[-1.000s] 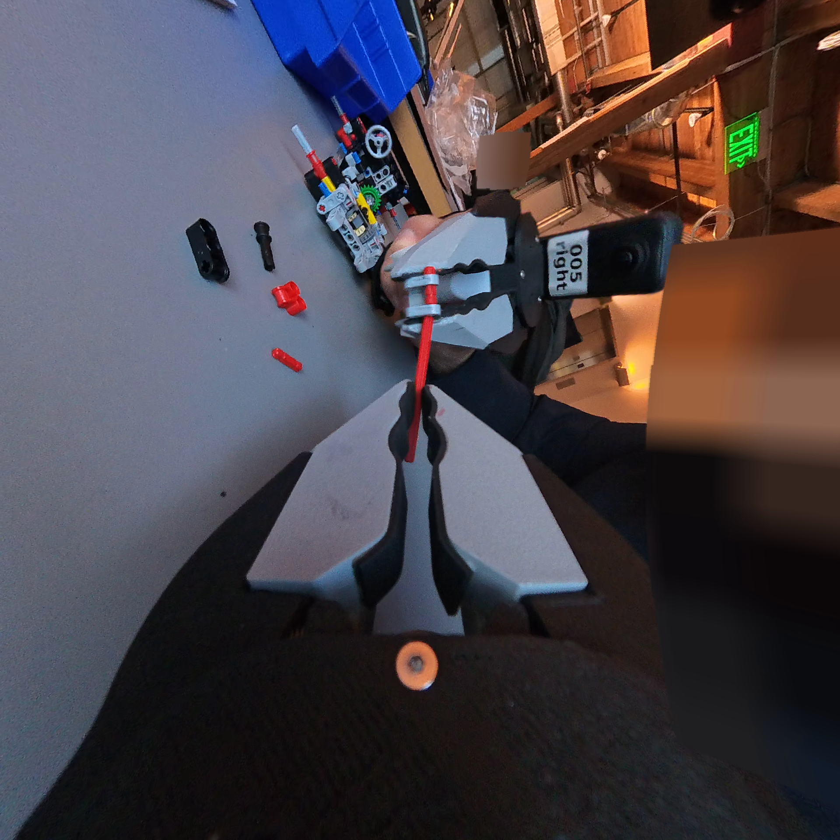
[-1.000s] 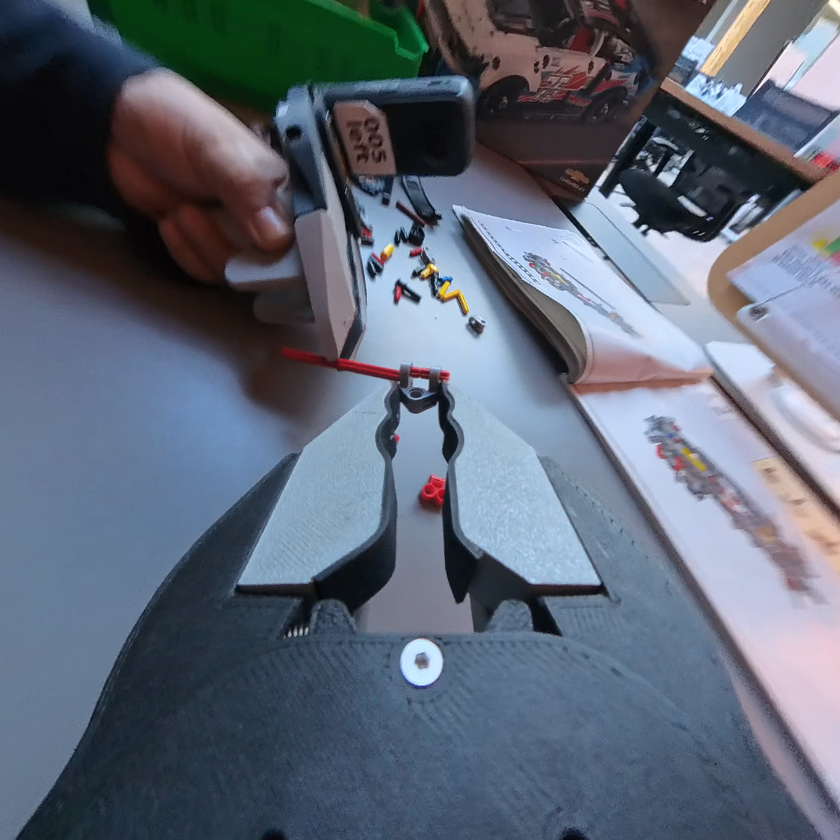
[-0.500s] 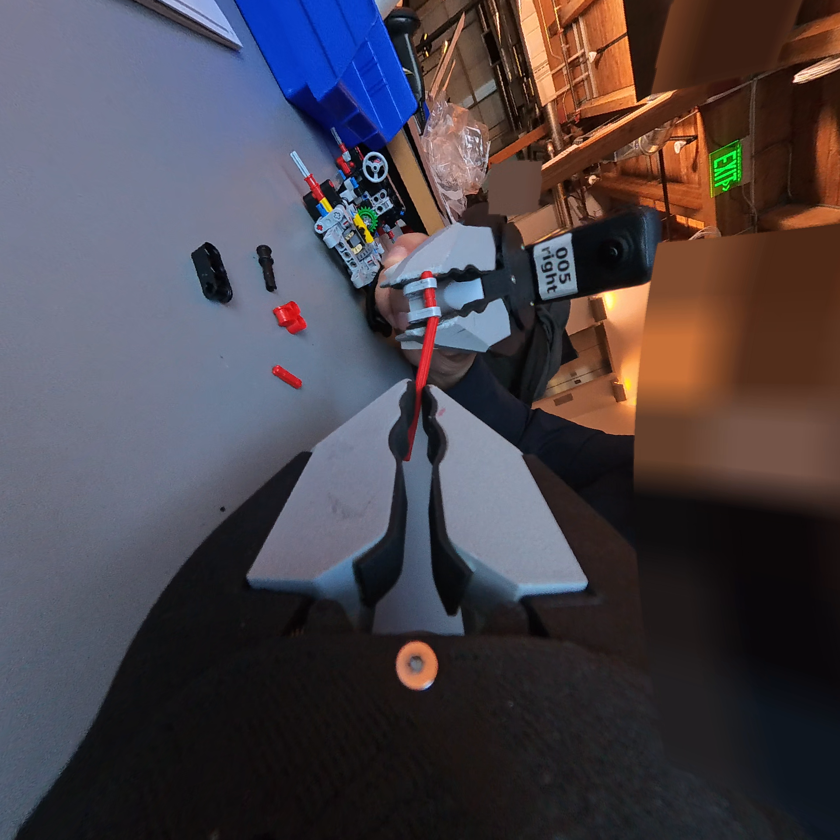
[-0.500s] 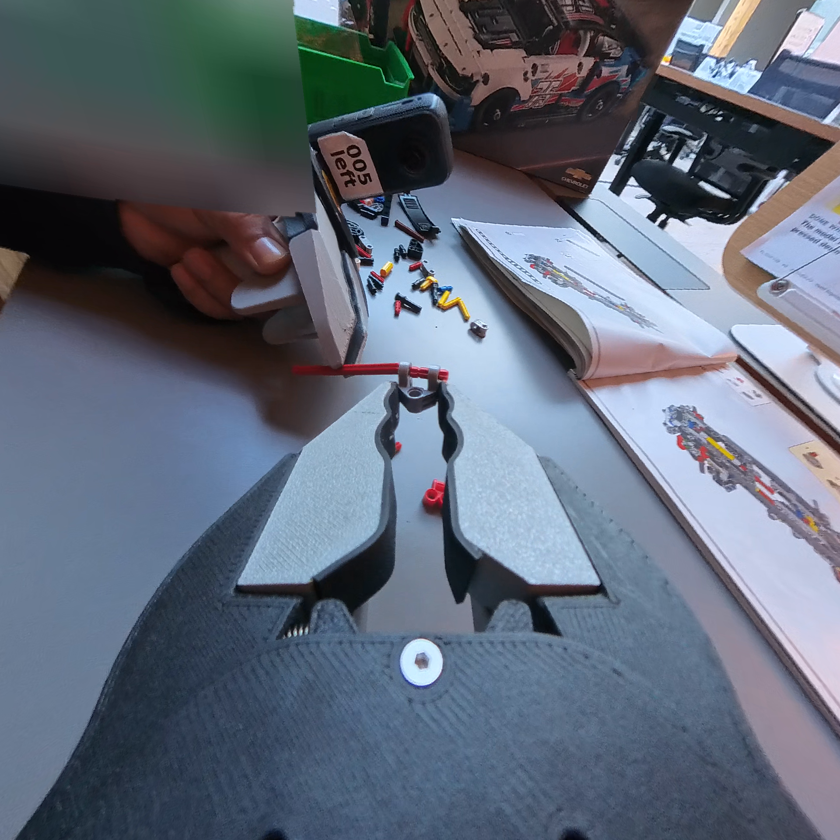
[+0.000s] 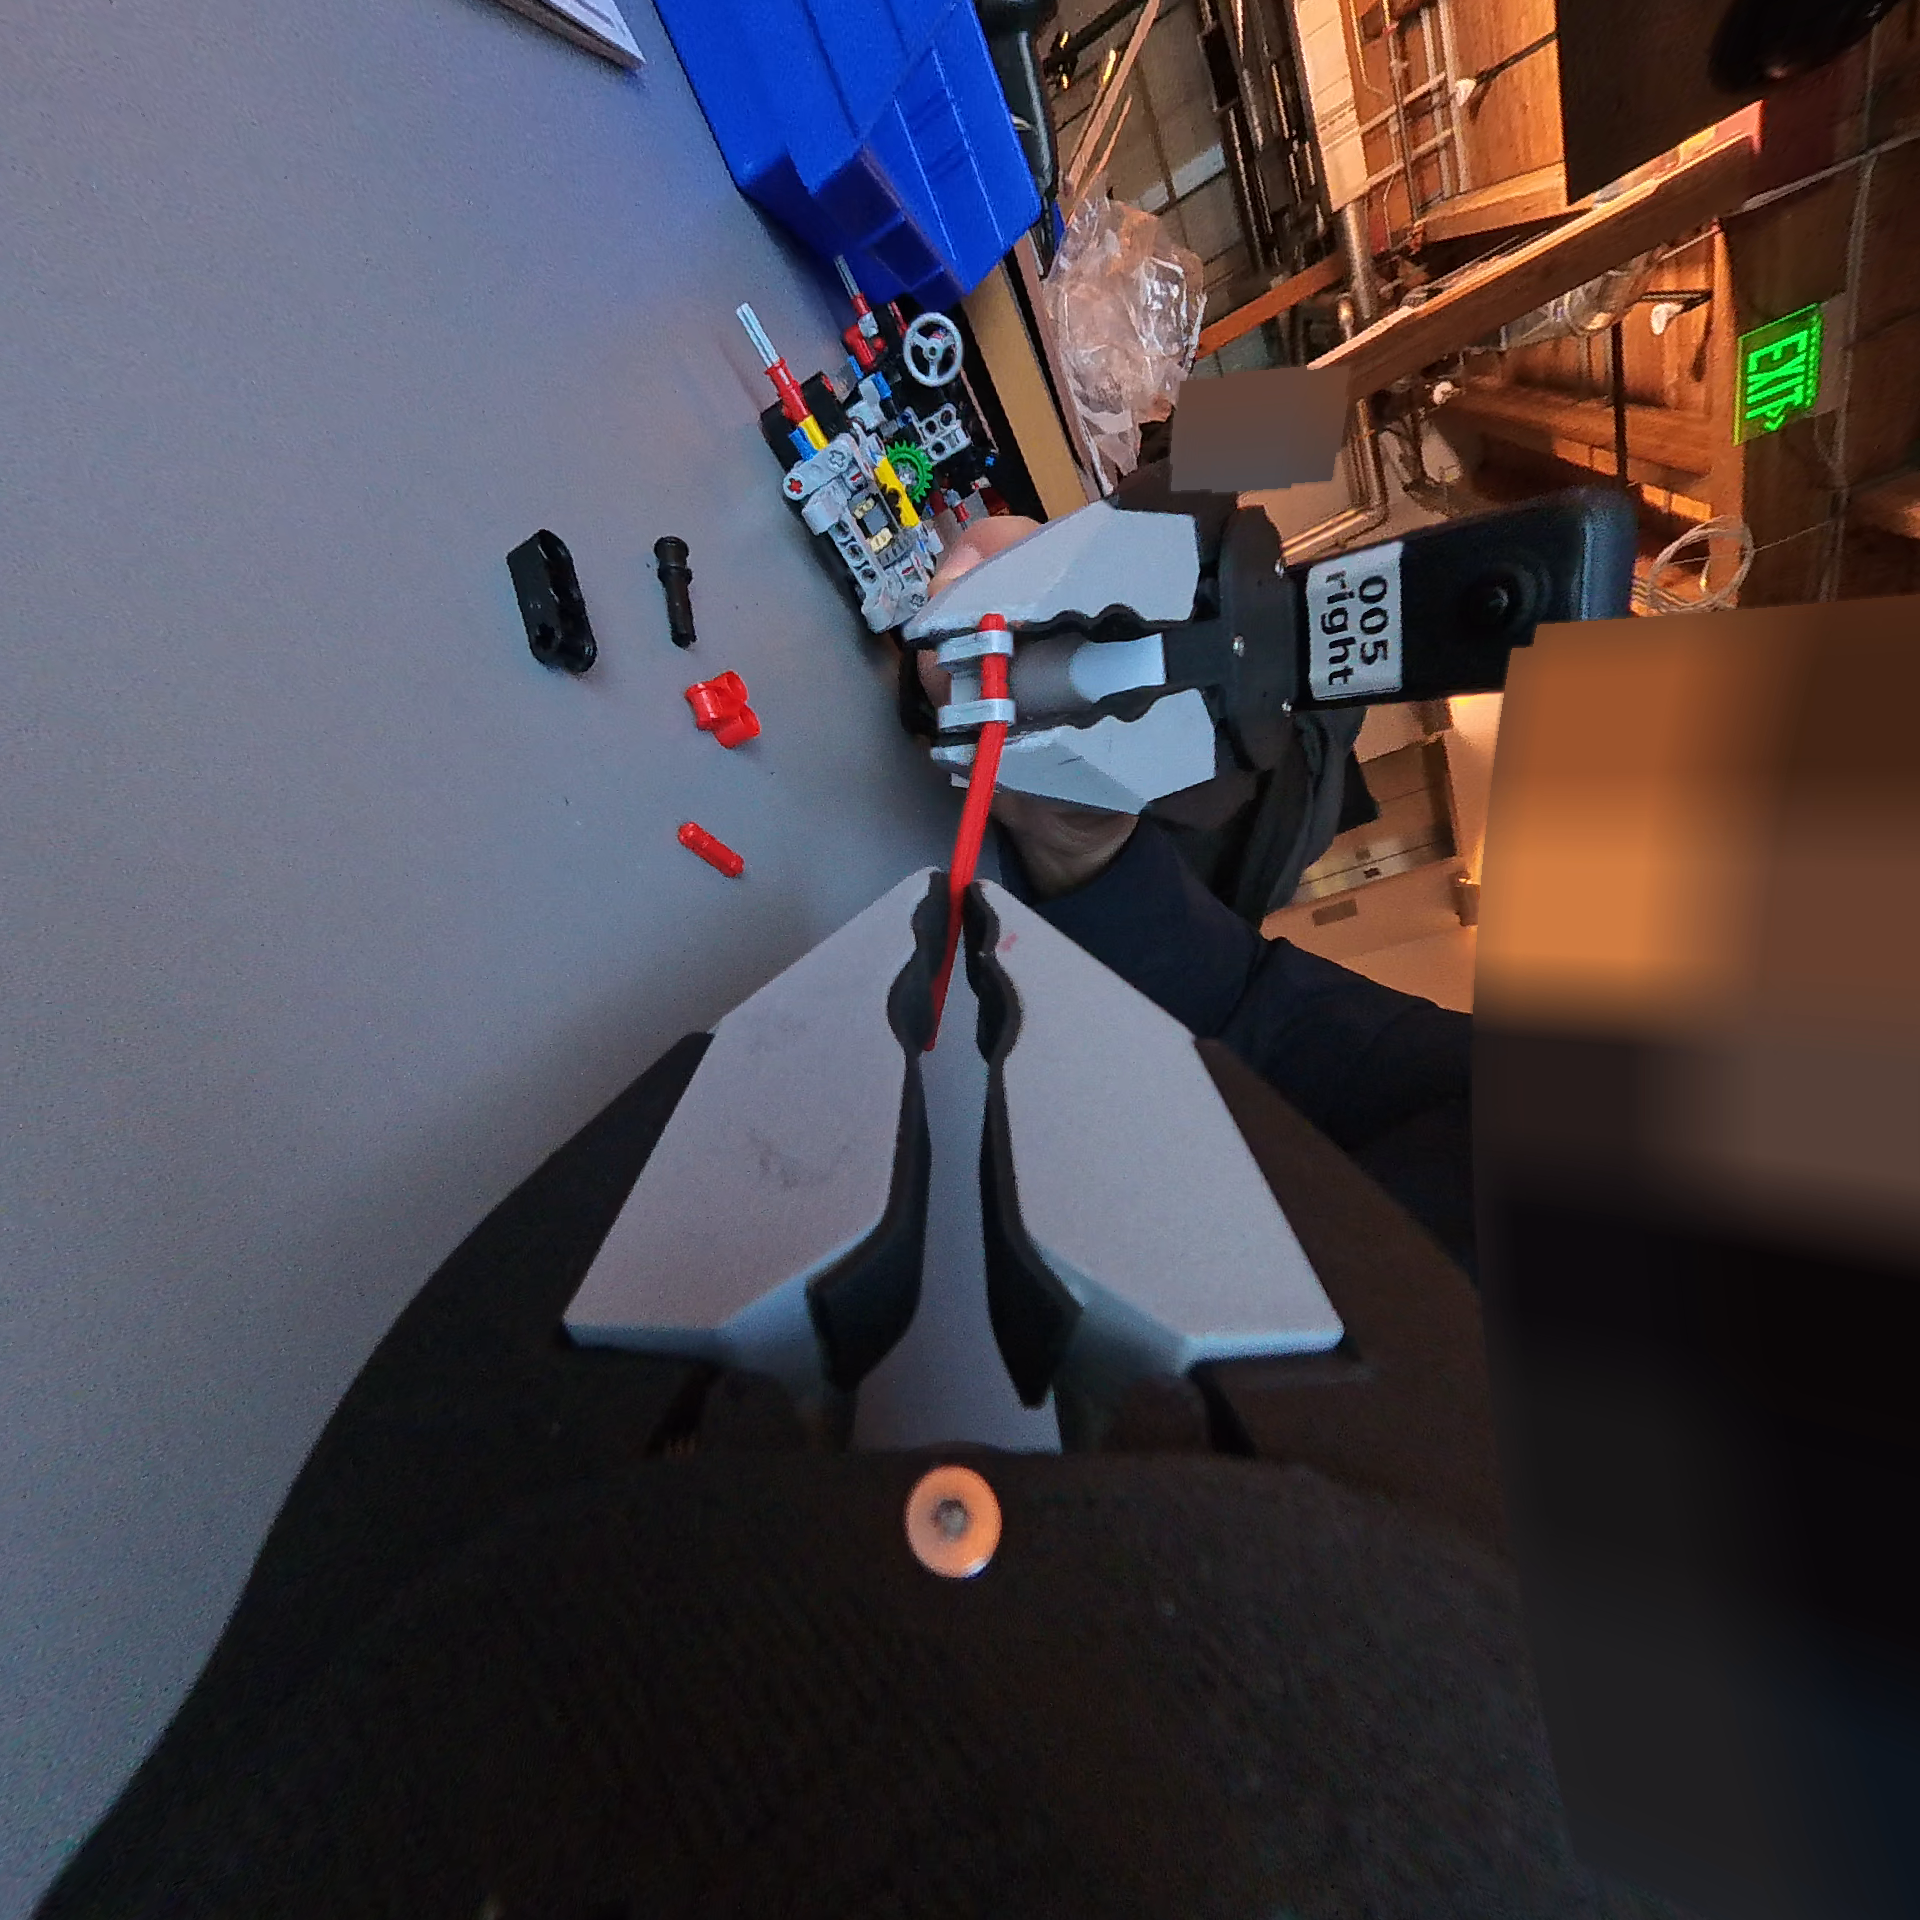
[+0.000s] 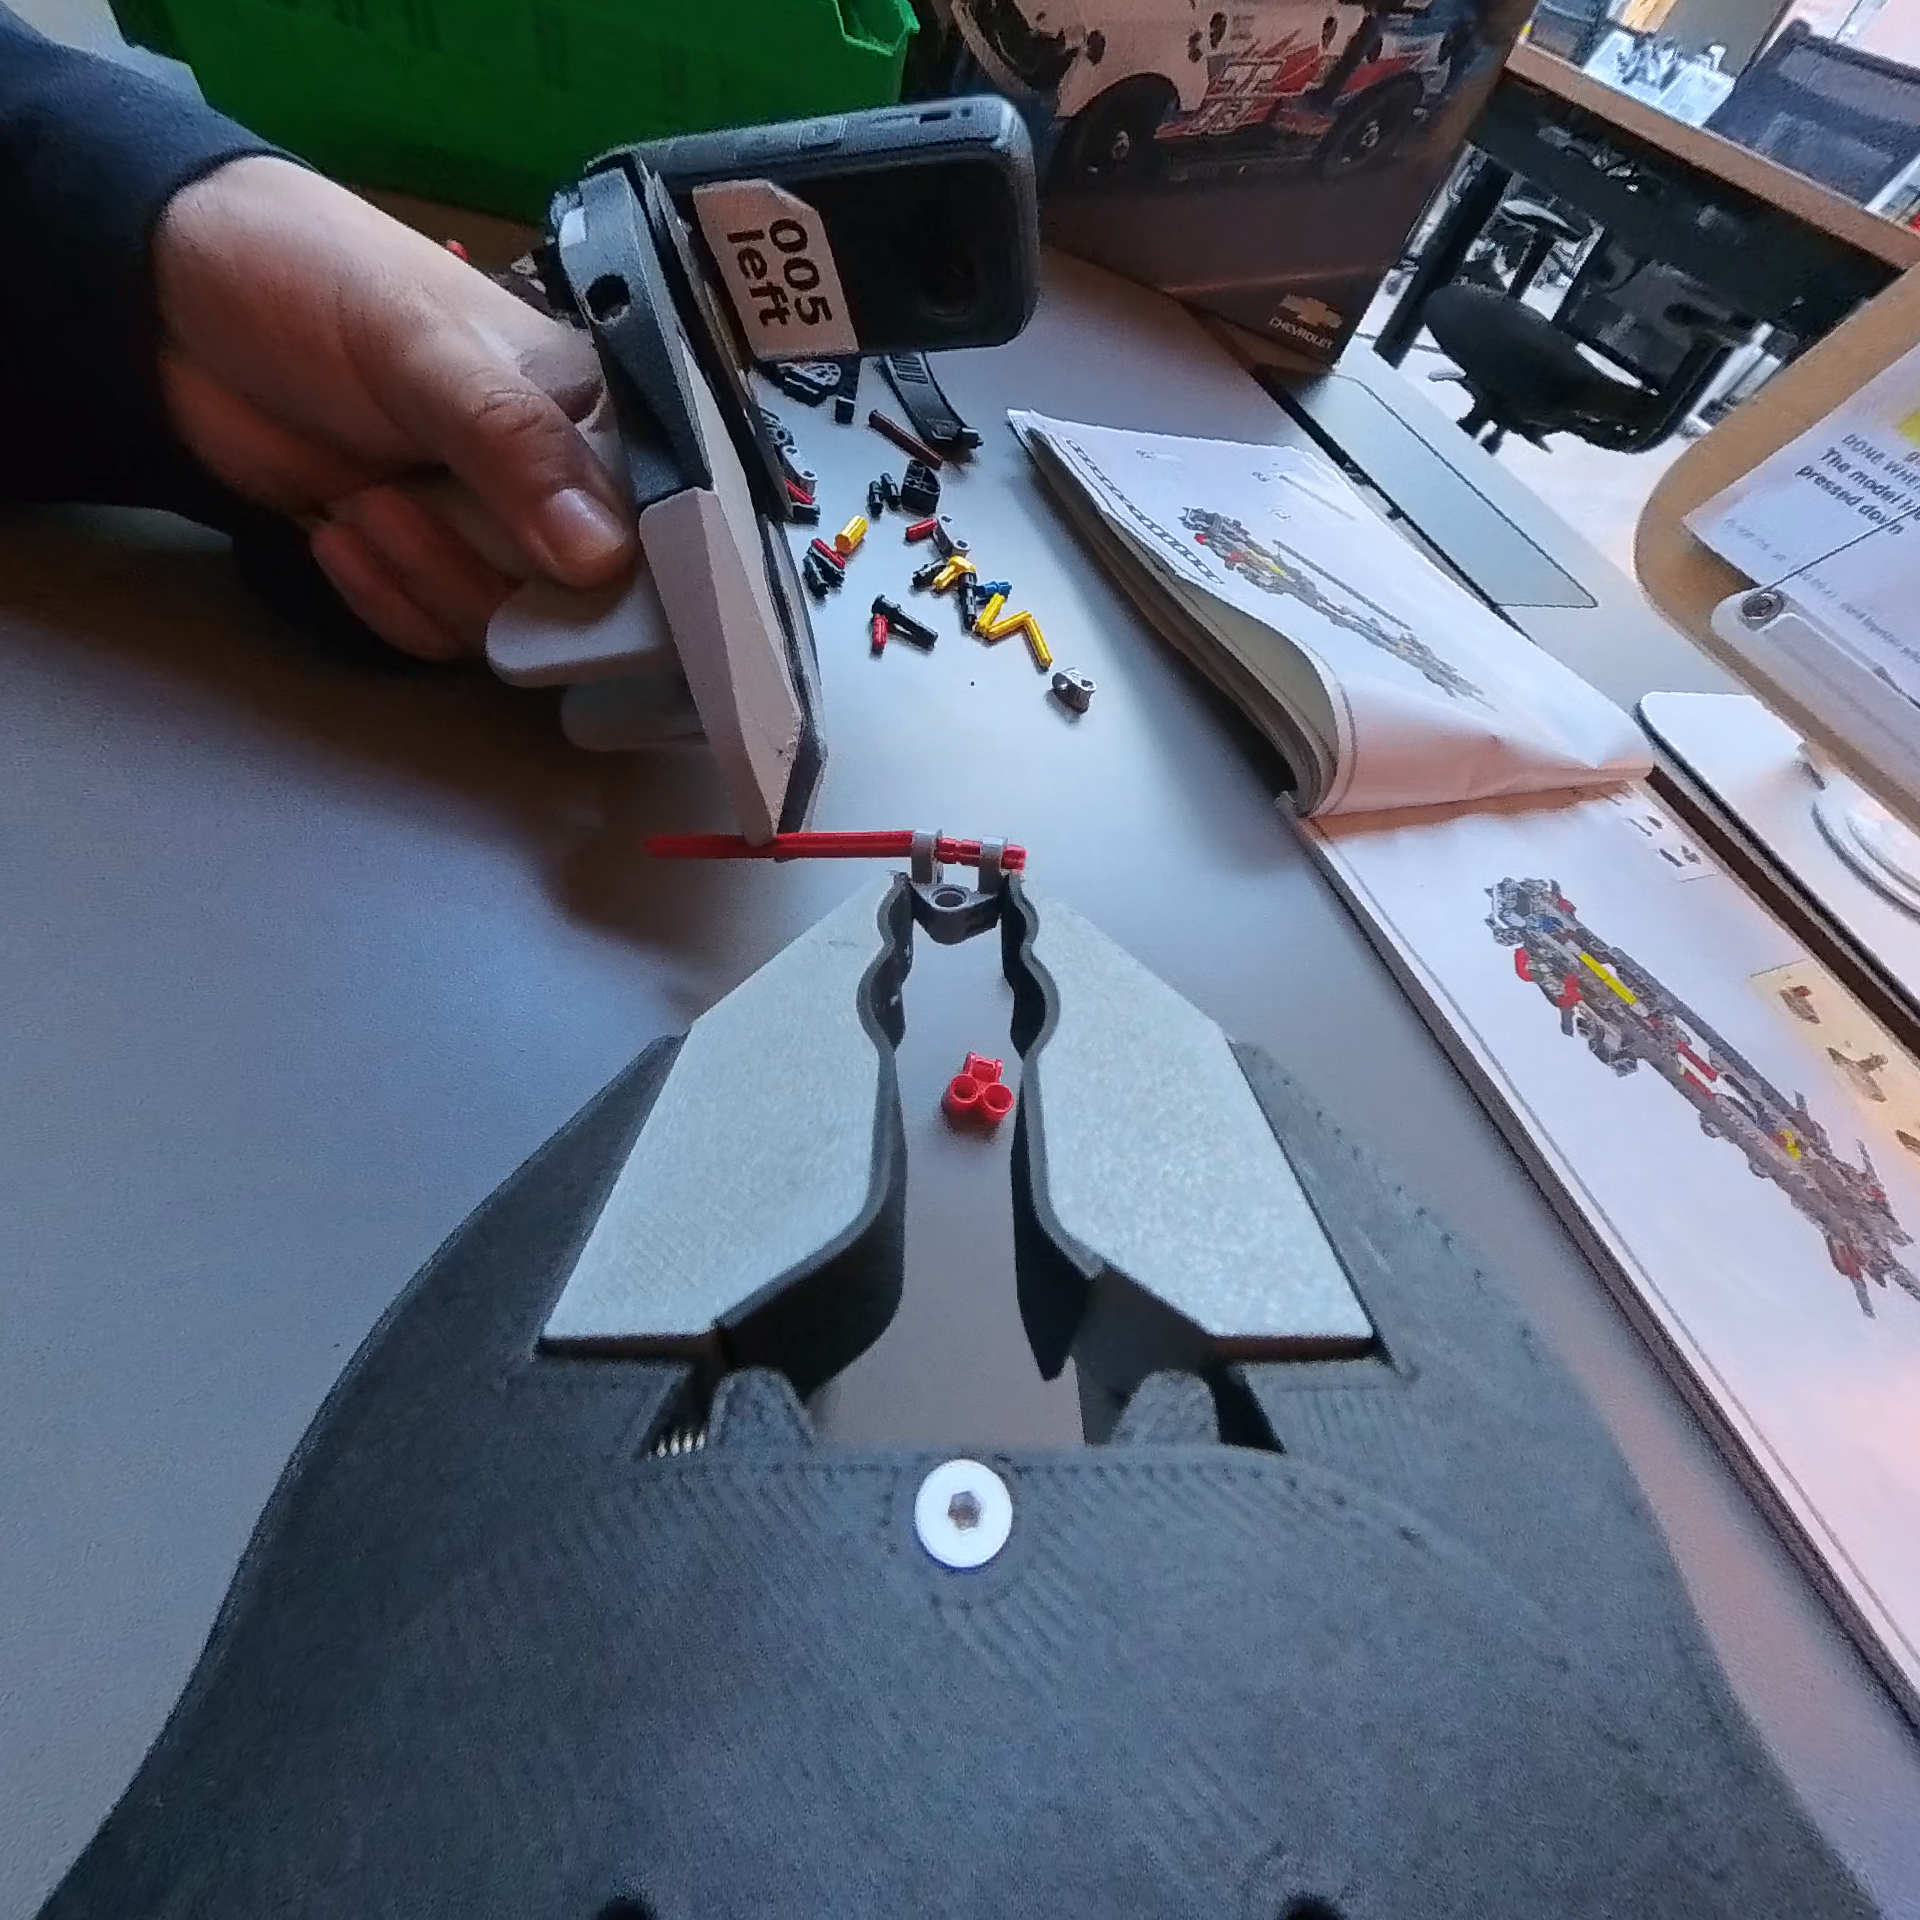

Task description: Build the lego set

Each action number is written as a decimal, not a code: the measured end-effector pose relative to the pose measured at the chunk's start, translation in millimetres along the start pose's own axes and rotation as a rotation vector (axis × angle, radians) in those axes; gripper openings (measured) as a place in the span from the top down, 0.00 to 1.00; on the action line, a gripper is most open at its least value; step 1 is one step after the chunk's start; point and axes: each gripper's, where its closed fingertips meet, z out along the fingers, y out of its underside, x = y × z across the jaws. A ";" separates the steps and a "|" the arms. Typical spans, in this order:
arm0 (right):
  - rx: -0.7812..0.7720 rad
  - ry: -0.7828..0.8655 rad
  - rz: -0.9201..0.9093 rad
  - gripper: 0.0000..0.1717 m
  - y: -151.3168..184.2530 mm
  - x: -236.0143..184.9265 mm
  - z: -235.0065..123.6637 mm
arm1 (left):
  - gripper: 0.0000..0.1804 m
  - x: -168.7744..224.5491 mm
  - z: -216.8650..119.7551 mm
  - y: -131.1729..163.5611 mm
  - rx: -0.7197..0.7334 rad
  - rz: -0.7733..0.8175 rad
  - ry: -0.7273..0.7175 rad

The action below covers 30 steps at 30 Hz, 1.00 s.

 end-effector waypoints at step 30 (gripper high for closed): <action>0.024 -0.128 0.214 0.92 -1.6 -0.8 -3.6 | 1.00 4.1 3.0 4.2 -0.026 -0.042 0.049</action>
